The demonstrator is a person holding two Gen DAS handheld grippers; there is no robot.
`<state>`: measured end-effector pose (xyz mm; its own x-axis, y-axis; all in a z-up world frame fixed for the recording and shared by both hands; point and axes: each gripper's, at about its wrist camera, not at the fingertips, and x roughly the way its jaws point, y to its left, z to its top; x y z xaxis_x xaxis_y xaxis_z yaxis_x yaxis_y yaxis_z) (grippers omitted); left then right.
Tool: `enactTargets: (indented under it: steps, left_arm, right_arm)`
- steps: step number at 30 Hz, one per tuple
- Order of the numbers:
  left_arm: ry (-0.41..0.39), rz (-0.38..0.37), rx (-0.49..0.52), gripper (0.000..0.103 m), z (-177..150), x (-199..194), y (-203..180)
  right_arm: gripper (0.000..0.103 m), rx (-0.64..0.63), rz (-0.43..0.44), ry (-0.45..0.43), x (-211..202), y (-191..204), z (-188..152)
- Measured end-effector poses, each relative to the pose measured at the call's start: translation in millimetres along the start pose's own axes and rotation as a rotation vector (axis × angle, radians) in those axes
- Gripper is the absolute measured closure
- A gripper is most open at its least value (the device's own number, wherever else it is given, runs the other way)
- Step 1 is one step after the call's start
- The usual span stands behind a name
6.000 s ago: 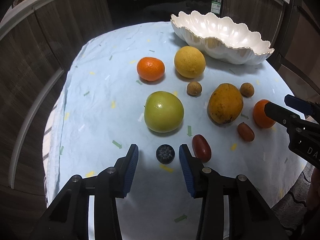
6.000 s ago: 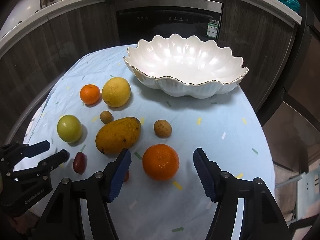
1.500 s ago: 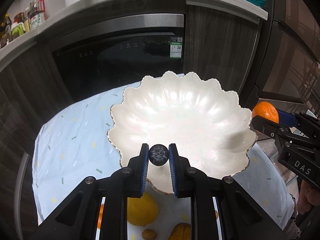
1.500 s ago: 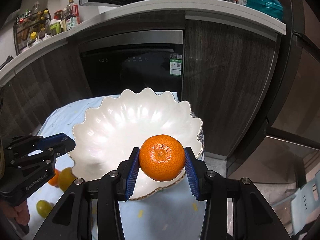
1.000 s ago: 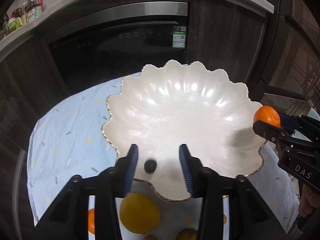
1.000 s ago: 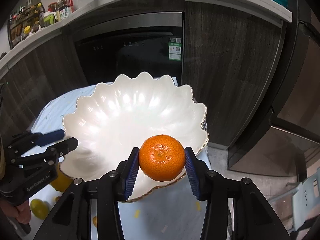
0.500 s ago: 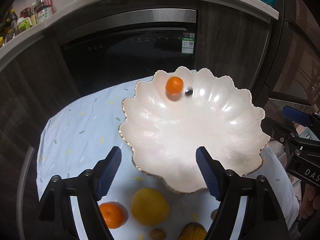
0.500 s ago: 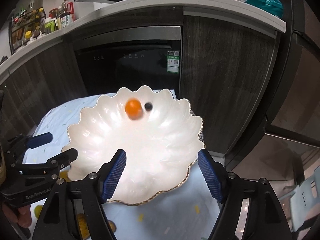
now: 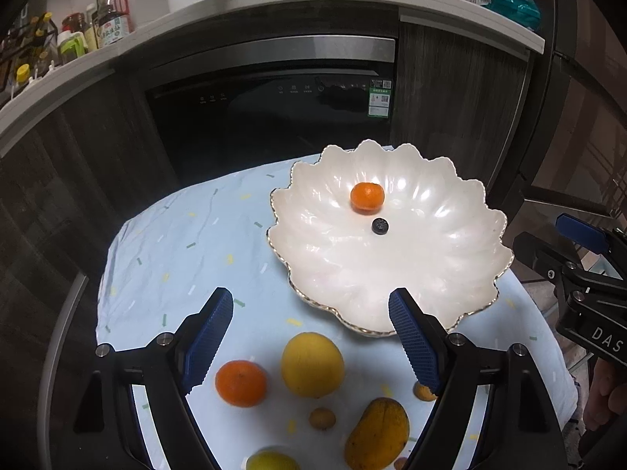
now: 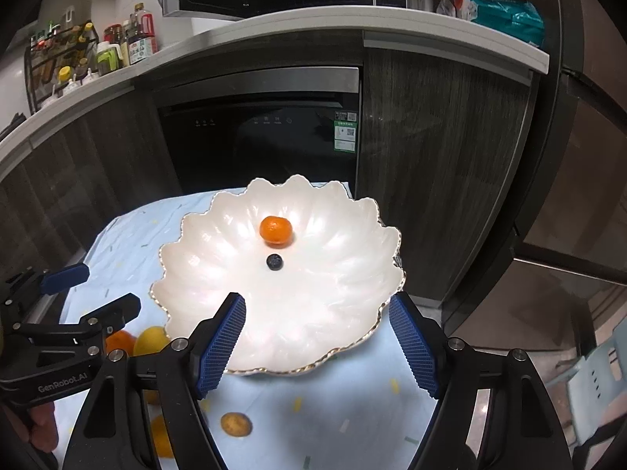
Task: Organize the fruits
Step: 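Open both tools to drop the blueberry and tangerine into the bowl, then withdraw both tools from the bowl back over the fruits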
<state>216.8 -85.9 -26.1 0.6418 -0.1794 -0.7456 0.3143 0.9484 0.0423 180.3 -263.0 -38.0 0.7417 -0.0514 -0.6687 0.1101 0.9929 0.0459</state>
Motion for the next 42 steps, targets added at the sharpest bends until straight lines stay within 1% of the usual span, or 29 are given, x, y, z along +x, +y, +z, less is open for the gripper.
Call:
enactTargets:
  steps: [8, 18, 32, 42]
  left_arm:
    - [-0.022, 0.000, -0.007, 0.021, -9, -18, 3]
    - [-0.046, 0.012, -0.020, 0.021, -18, -37, 11]
    - [-0.055, 0.022, -0.034, 0.021, -31, -50, 18]
    - [-0.051, 0.040, -0.033, 0.021, -47, -54, 24]
  right_arm:
    - [0.027, -0.005, -0.007, -0.014, -16, 3, -3]
    - [0.027, -0.020, 0.004, -0.027, -31, 14, -9]
    - [0.027, -0.035, 0.016, -0.035, -42, 24, -18]
    - [0.027, -0.055, 0.029, -0.025, -42, 34, -31]
